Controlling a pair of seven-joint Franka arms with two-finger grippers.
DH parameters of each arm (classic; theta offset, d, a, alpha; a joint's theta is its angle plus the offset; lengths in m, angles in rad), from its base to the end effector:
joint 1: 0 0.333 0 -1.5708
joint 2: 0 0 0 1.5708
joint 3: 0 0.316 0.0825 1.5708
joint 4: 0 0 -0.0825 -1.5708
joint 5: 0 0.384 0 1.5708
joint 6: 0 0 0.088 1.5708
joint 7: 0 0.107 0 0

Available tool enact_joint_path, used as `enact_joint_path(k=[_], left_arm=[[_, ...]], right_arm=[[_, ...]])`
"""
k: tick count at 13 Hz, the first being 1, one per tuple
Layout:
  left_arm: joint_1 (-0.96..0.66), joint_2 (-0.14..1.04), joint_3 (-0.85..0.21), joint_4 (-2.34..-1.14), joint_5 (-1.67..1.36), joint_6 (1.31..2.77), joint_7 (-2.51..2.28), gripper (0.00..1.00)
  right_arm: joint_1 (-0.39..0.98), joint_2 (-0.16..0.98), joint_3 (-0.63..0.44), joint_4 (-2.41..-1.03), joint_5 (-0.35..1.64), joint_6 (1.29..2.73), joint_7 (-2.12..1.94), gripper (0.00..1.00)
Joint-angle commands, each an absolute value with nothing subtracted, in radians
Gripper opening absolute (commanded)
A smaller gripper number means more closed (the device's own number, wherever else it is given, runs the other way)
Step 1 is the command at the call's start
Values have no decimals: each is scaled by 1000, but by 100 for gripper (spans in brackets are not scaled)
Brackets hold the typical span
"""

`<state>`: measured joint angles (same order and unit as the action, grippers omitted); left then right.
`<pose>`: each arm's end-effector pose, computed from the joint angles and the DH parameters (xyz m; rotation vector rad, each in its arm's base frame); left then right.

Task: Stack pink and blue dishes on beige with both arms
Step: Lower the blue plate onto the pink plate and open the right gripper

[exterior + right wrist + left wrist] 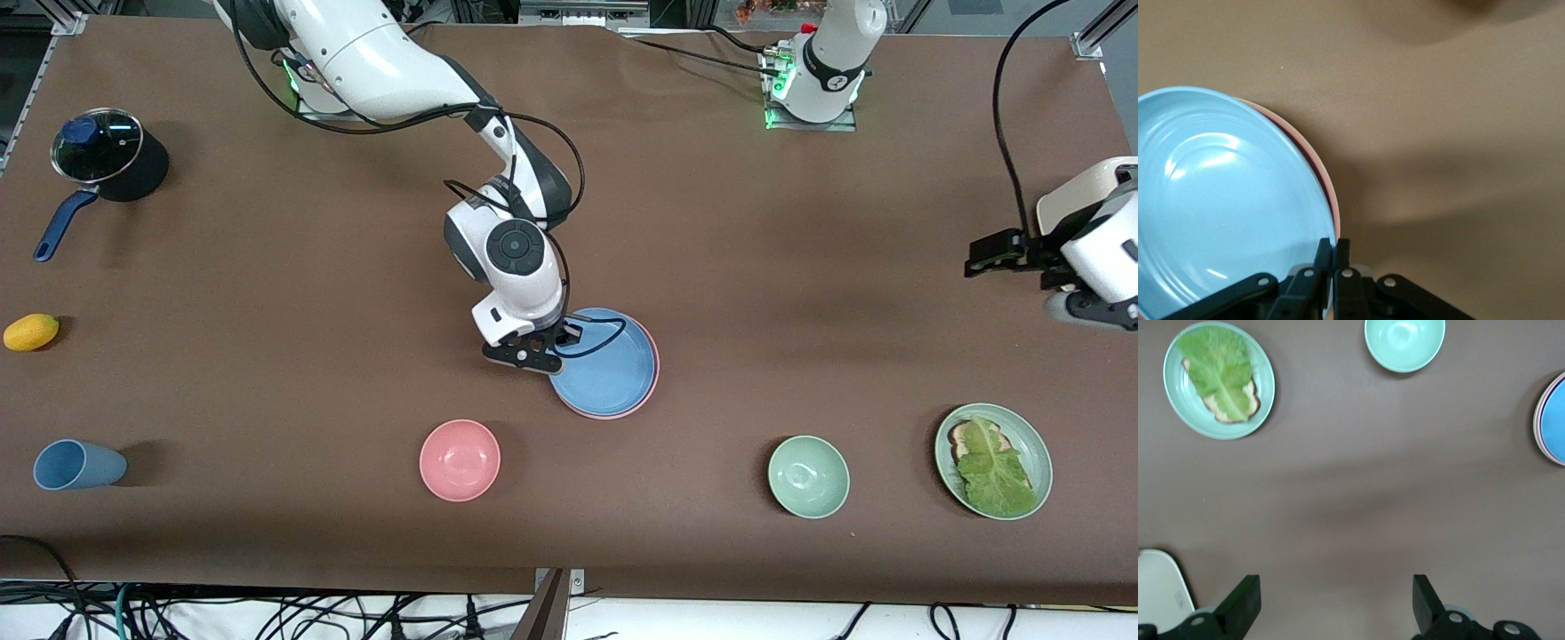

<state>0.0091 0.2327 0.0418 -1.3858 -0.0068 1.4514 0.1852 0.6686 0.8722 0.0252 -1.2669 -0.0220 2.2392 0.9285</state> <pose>0.6090 0.0273 0.5655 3.1070 -0.2098 -0.2592 0.5890 0.4825 0.2384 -3.0458 0.3547 -0.1051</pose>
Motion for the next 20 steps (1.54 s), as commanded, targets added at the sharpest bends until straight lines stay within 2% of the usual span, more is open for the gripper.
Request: enact_joint_path(k=[1,4,10,11,13,16,18,20], left_arm=[[24,204,37,-1462,21,1431,209,100],[23,207,35,-1465,21,1420,209,100],[3,138,9,-1371,-9,1384,195,100],[3,144,11,-1371,-37,1378,187,100],[5,149,12,-1370,-49,1378,151,100],[3,150,12,-1370,-52,1368,75,100],[5,152,12,-1368,-51,1367,61,100],[8,156,14,-1367,-51,1365,42,100]], right_arm=[[672,890,29,-1221,-34,2237,940,0],[672,891,32,-1213,-29,2233,942,0],[675,914,35,-1190,0,2244,953,0],[676,925,35,-1190,0,2261,954,6],[678,933,34,-1190,0,2275,953,43],[673,924,31,-1184,0,2260,945,67],[654,914,32,-1160,-2,2199,933,79],[628,882,28,-1144,-2,2111,881,99]])
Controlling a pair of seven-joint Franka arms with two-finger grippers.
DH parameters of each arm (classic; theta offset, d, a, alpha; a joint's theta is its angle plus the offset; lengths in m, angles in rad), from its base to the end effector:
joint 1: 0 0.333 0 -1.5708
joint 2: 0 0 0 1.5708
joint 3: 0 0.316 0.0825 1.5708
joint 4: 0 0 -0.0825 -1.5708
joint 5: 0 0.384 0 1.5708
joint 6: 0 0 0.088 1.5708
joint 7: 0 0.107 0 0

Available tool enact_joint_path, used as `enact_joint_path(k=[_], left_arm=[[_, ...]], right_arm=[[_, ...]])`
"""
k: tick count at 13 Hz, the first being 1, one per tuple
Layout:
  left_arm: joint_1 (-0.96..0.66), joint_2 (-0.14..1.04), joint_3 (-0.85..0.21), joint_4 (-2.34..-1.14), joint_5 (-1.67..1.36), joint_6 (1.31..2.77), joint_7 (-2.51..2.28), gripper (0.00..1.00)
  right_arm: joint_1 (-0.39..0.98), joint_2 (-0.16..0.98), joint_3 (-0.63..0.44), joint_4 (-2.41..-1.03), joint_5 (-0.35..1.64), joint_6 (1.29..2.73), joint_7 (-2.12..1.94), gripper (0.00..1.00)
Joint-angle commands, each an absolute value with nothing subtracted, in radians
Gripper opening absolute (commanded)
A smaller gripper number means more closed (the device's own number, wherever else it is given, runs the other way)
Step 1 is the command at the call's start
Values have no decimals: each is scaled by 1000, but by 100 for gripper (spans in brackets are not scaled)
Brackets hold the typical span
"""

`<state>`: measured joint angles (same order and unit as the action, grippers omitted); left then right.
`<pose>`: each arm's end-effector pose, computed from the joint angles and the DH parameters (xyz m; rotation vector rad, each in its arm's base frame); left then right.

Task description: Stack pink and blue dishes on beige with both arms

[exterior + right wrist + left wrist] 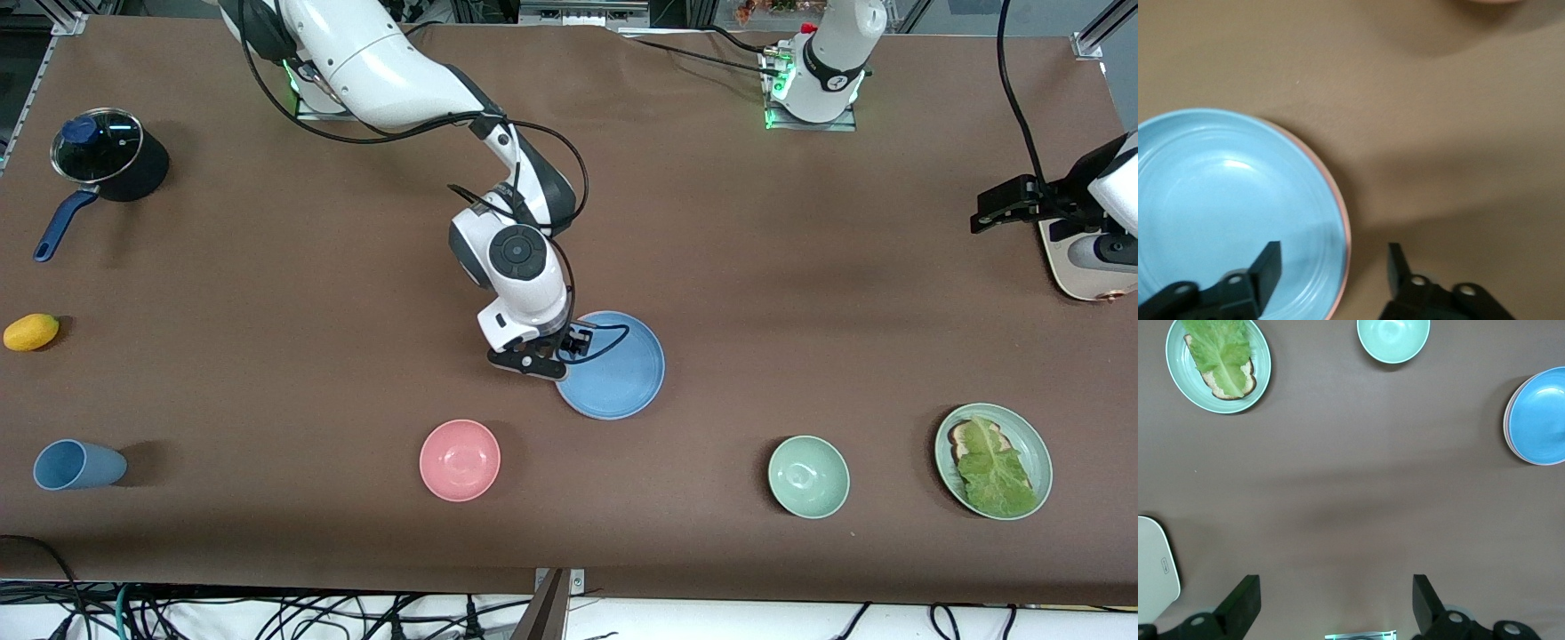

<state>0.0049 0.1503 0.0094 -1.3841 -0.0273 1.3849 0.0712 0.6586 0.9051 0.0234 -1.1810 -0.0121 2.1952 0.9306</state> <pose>0.5807 0.0045 0.6106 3.0996 -0.0929 -0.2303 0.6041 0.4830 0.2492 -3.0313 0.3840 -0.1072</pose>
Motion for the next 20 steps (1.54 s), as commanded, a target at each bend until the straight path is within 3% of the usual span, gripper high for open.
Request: enact_joint_path(k=[1,3,8,13,16,20], left_arm=[[6,161,14,-1365,-51,1365,31,100],[8,164,14,-1365,-51,1365,26,100],[6,163,8,-1364,-51,1368,32,100],[17,164,14,-1364,-51,1371,41,100],[18,164,14,-1365,-49,1371,41,100],[20,167,17,-1365,-49,1371,41,100]], right_arm=[[603,849,28,-1152,-2,2085,833,99],[556,743,28,-1219,-2,1998,754,100],[379,375,37,-1560,2,1898,516,100],[220,145,60,-1644,3,1706,301,100],[152,69,72,-1663,3,1600,227,100],[78,86,74,-1602,-6,1583,135,100]])
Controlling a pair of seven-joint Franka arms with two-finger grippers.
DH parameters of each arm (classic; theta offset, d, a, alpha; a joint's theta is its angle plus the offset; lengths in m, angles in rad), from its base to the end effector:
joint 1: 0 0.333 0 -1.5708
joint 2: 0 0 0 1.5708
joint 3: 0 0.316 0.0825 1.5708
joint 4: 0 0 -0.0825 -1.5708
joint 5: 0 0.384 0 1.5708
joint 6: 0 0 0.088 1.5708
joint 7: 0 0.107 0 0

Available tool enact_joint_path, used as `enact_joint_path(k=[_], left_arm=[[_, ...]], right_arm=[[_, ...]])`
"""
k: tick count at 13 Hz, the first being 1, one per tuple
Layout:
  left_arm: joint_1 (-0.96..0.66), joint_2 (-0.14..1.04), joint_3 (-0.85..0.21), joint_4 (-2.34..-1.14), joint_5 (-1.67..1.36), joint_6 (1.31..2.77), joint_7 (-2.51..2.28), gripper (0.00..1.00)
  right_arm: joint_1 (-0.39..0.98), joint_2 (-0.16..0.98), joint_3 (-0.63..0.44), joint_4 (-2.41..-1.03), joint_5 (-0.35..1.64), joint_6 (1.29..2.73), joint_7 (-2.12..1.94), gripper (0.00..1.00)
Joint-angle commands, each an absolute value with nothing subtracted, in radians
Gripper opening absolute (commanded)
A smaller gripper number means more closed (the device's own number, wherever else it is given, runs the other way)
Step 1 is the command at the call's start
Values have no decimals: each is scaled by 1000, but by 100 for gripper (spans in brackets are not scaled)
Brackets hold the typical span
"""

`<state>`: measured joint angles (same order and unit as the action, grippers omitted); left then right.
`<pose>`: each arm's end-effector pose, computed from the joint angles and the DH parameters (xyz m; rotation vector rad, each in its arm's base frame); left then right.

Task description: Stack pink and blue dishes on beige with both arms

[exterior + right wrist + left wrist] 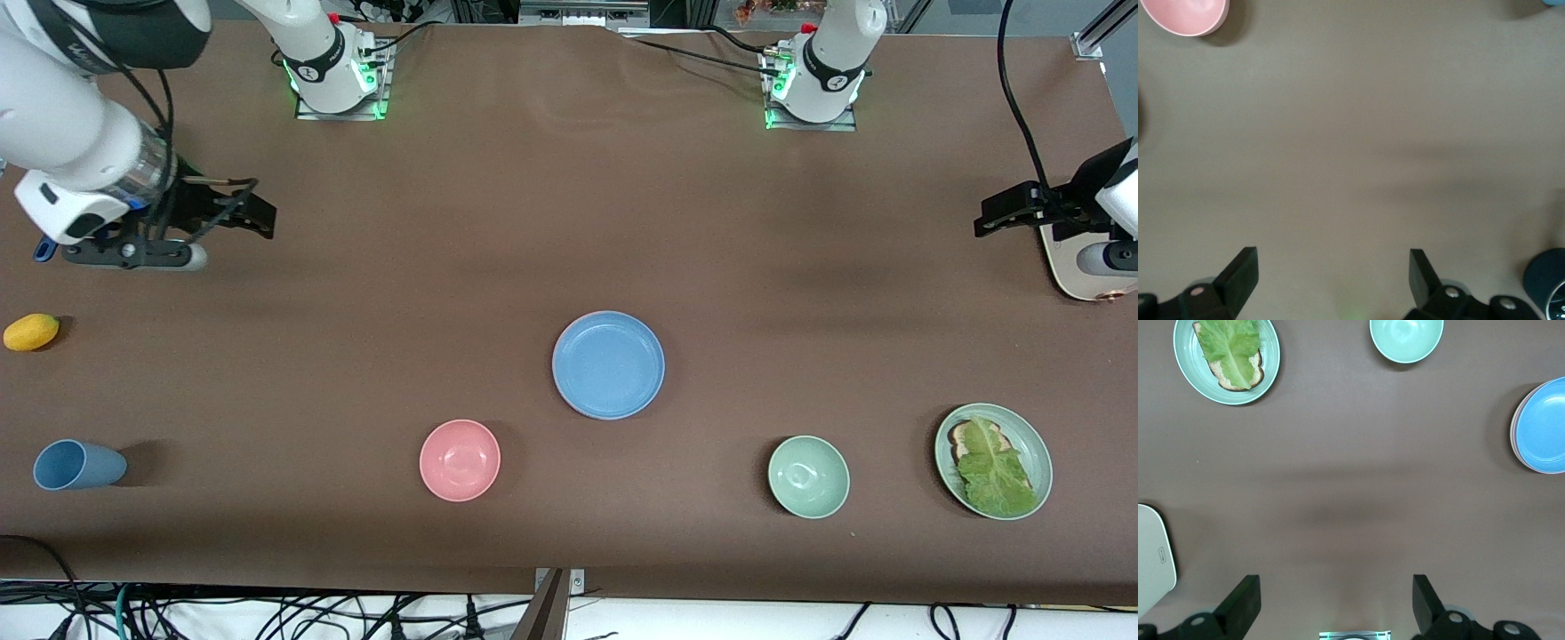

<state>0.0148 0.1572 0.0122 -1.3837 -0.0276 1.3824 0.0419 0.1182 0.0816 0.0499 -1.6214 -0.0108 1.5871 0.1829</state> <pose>0.5822 0.0118 0.6066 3.1009 -0.0278 -0.2447 0.5668 0.0940 0.5560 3.1098 -0.0217 -0.1757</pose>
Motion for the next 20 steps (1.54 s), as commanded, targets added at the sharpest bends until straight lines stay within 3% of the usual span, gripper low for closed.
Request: enact_joint_path(k=[1,20], left_arm=[[20,169,15,-1365,-49,1371,41,100],[18,170,17,-1364,-51,1376,40,100]], right_arm=[[77,89,72,-1589,-6,1583,127,100],[78,89,61,-1523,-49,1583,143,100]])
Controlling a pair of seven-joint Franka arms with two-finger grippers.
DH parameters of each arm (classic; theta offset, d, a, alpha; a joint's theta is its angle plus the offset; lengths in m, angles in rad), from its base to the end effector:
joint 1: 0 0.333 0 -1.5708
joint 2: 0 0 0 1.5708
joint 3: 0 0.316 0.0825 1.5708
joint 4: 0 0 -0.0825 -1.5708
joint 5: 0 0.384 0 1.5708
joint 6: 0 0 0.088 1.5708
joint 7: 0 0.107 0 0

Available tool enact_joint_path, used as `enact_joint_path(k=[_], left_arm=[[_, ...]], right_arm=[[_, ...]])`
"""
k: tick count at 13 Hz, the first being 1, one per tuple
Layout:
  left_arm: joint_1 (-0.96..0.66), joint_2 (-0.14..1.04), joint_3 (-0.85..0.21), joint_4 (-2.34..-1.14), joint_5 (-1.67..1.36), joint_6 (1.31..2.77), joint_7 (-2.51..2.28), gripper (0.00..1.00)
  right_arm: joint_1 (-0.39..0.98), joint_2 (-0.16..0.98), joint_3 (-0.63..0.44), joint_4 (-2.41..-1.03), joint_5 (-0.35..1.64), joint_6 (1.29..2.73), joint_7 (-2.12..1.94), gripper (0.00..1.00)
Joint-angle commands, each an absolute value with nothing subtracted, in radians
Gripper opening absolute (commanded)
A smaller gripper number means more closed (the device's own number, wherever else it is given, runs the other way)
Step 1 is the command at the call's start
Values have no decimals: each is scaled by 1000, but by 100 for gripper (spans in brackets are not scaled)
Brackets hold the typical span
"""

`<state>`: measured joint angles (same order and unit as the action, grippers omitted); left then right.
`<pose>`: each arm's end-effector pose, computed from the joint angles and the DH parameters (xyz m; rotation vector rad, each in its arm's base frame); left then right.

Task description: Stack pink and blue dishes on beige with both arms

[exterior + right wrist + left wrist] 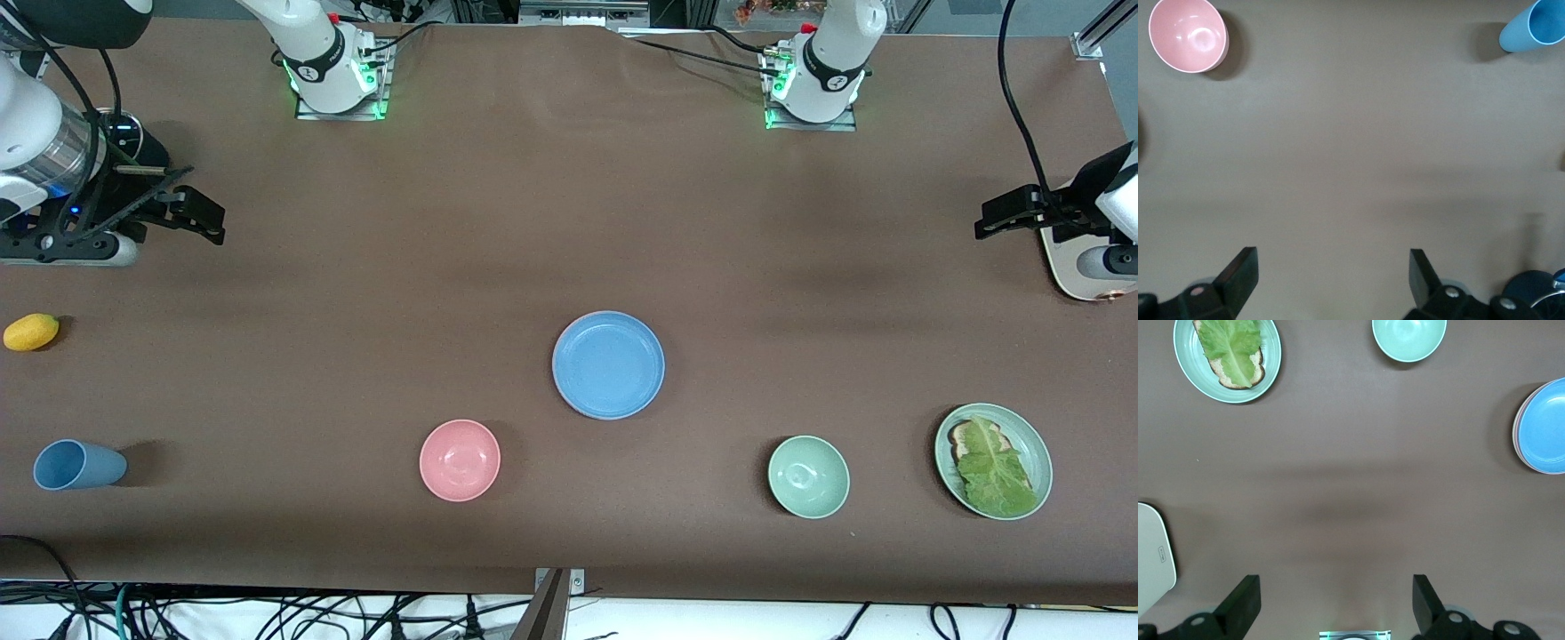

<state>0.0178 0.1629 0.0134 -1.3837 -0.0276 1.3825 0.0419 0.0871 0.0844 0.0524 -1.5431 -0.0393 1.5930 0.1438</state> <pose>0.5837 0.0142 0.6033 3.1000 -0.0211 -0.2533 0.5762 0.0755 0.5917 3.1019 -0.0044 -0.0452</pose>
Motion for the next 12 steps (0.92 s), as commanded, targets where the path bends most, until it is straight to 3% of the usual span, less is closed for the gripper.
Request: enact_joint_path(k=[1,12], left_arm=[[18,170,17,-1364,-51,1377,40,100],[17,170,12,-1364,-51,1379,38,100]], right_arm=[[77,89,60,-1523,-49,1583,143,100],[77,89,40,-1526,-45,1574,149,100]])
